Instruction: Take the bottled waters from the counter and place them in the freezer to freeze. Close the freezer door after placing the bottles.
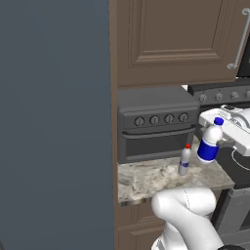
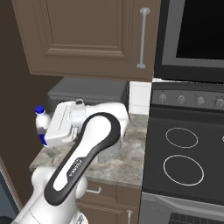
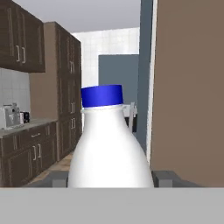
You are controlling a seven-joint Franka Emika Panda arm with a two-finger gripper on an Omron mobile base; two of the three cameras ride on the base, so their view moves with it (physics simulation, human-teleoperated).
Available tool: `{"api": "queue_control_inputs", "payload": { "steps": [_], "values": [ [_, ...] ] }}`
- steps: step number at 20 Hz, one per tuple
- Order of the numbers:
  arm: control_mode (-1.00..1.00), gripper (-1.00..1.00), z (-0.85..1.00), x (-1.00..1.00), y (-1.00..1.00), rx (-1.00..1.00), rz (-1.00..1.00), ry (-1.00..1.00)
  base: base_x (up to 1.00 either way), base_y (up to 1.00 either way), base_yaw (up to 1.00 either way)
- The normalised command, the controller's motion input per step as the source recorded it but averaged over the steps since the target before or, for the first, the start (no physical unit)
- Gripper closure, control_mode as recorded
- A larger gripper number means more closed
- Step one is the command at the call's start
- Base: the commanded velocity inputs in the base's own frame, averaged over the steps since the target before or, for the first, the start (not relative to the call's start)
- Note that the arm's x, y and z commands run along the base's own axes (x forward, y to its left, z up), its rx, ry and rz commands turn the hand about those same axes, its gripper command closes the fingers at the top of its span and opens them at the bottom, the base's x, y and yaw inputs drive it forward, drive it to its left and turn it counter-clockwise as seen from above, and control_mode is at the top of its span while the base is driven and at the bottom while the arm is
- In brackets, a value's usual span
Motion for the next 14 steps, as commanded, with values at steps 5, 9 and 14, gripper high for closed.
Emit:
{"api": "queue_control_inputs", "payload": {
  "steps": [5, 9, 14],
  "values": [
    [-1.00, 1.00, -0.12, -0.02, 0.08, -0.10, 0.00, -0.13, 0.00, 0.00, 0.00],
    [-1.00, 1.00, -0.02, 0.00, 0.04, -0.05, 0.00, 0.00, 0.00, 0.00, 0.00],
    [-1.00, 1.00, 0.00, 0.00, 0.00, 0.00, -0.06, 0.00, 0.00, 0.00, 0.00]
  ]
}}
